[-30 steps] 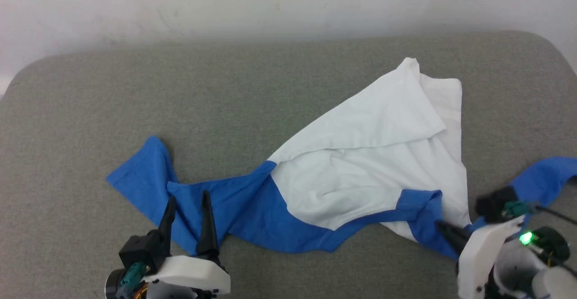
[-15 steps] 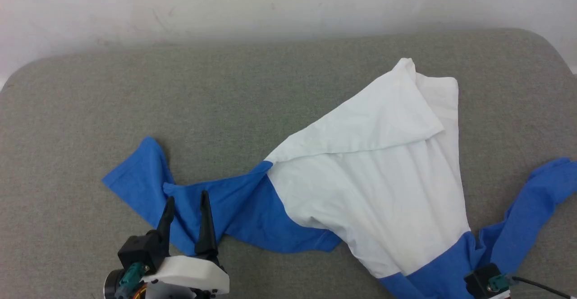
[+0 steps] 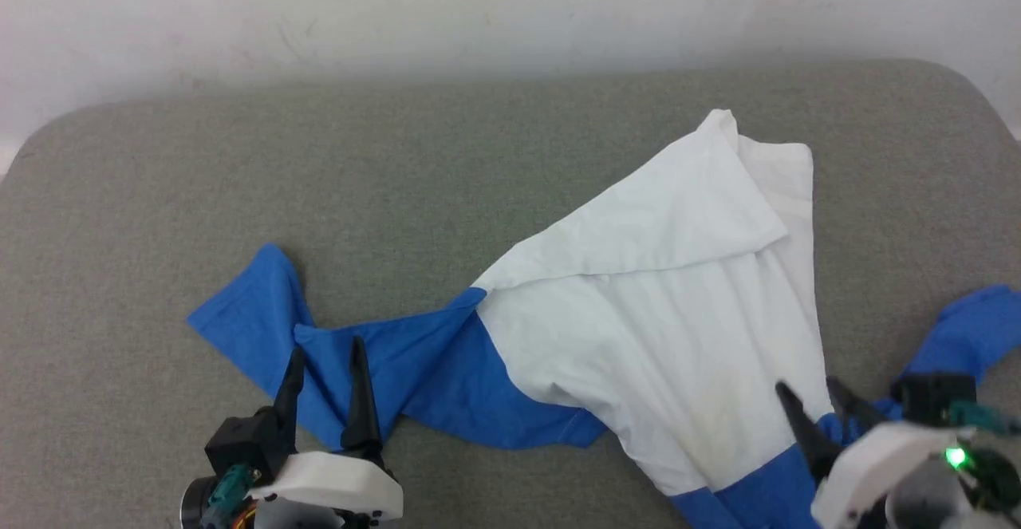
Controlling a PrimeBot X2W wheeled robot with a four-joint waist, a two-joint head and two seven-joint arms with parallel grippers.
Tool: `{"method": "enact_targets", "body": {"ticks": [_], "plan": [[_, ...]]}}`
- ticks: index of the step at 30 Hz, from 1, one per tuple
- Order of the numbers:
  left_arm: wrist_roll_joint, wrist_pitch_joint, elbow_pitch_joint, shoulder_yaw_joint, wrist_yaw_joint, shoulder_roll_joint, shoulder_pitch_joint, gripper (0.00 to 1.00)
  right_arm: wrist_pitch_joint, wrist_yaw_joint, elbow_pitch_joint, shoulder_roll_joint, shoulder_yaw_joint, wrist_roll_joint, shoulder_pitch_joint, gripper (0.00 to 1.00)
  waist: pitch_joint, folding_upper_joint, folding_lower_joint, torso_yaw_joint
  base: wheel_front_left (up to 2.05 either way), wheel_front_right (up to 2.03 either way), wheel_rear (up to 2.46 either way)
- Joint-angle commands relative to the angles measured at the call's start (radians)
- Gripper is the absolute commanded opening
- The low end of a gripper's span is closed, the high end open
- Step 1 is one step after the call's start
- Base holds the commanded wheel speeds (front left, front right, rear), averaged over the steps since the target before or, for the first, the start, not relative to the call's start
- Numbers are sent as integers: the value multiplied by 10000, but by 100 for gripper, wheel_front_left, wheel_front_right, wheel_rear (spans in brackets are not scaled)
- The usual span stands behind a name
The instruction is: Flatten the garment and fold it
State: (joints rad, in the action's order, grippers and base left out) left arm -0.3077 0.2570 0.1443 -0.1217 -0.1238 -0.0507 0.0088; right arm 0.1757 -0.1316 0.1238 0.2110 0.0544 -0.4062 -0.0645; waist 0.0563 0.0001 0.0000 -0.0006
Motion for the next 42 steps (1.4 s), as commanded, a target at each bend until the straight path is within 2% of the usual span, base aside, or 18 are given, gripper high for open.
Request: {"method": "enact_targets", "body": {"ticks": [1,10,15,18,19,20,21,24,31,36,40,41,42], "plan": [[74,47,-32,-8,24,5,-106,100,32,9,330,-3,-28,-86,592,100,119,-1,0,92,0,0,0],[100,48,-389,-360,34,5,-692,100,1315,9,3986,558,1113,-912,4409,100,1073,-1,0,683,0,0,0],[233,48,-756,-502,-112,5,-942,100,2417,9,5514,858,2077,-1529,5580,100,1469,-1,0,1068,0,0,0],[277,48,-926,-530,-165,5,-995,100,3458,9,6371,937,2523,-1928,5861,100,1579,-1,0,1239,0,0,0],[301,48,-974,-535,-181,5,-1002,100,3821,9,6621,951,2600,-2094,5917,63,1609,-1,0,1289,0,0,0],[387,48,-1005,-547,-201,5,-1013,100,4156,9,6827,961,2674,-2242,5969,13,1634,-1,0,1334,0,0,0],[411,48,-1034,-549,-218,5,-1014,100,4418,9,6952,962,2752,-2375,6022,0,1645,-1,0,1361,0,0,0],[380,48,-1109,-573,-237,5,-1027,100,4204,9,6875,1117,2866,-2514,6348,0,1721,-1,0,1438,0,0,0],[387,48,-1251,-682,-222,5,-1181,100,1738,9,6386,1435,2991,-1879,8170,0,2127,-1,0,1588,0,0,0],[358,48,-1275,-918,-186,5,-1426,100,628,9,6858,1343,2867,-1480,9569,0,2515,-1,0,1816,0,0,0],[318,48,-1282,-1079,-192,5,-1638,100,32,9,7522,1227,2989,-1270,10067,0,2760,-1,0,1980,0,0,0],[311,48,-1279,-1101,-200,5,-1675,100,-54,9,7699,1180,3076,-1280,10078,19,2794,-1,0,1996,0,0,0],[306,48,-1271,-1112,-210,5,-1701,100,-184,9,7839,1119,3174,-1293,10043,55,2810,-1,0,1994,0,0,0]]}}
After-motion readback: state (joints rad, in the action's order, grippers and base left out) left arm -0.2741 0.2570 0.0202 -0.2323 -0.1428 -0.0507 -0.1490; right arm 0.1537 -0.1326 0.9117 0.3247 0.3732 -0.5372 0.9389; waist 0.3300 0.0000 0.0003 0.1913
